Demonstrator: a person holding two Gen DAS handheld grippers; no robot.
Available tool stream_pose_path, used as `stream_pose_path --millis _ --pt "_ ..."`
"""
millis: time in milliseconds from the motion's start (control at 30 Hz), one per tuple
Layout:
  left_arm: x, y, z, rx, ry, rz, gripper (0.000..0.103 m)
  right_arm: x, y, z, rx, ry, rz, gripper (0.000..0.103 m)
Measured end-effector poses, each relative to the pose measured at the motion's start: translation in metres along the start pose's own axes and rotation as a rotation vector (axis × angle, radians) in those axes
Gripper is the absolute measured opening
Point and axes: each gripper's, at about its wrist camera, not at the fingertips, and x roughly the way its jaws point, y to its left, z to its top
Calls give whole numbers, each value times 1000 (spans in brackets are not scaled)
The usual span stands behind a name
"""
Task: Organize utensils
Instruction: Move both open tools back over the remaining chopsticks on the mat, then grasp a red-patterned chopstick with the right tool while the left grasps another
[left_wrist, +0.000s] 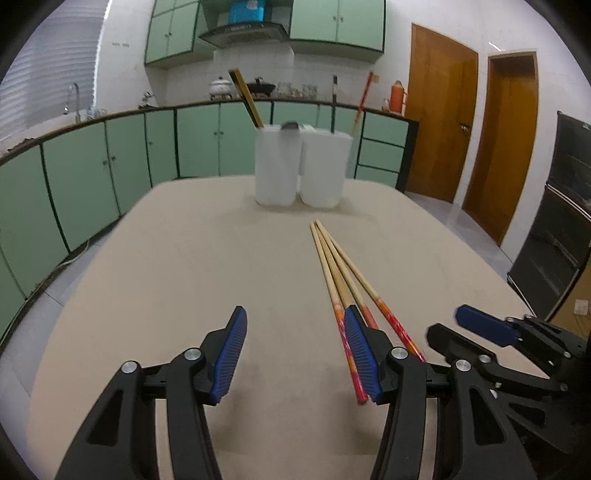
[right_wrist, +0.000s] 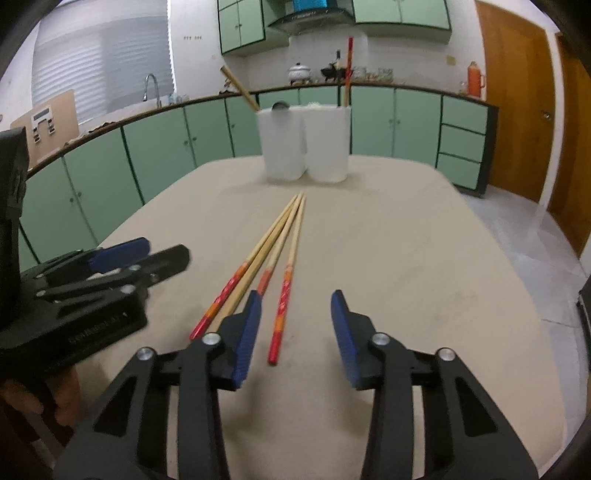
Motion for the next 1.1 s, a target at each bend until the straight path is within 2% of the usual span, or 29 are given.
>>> stream_pose_path --millis 133,300,500,633,1100 --pt "8 -2 -5 -3 39 -18 52 9 1 -1 -4 41 30 25" --pt "13 -6 -4 8 62 -30 52 15 -4 -4 14 73 39 18" --pt "17 -8 -4 14 80 -30 52 16 -7 -7 15 73 31 13" --pt "18 -8 -4 20 90 -31 52 17 -8 -7 4 76 13 6" --pt "31 -18 -1 50 148 -29 52 11 -49 -4 87 79 -72 5"
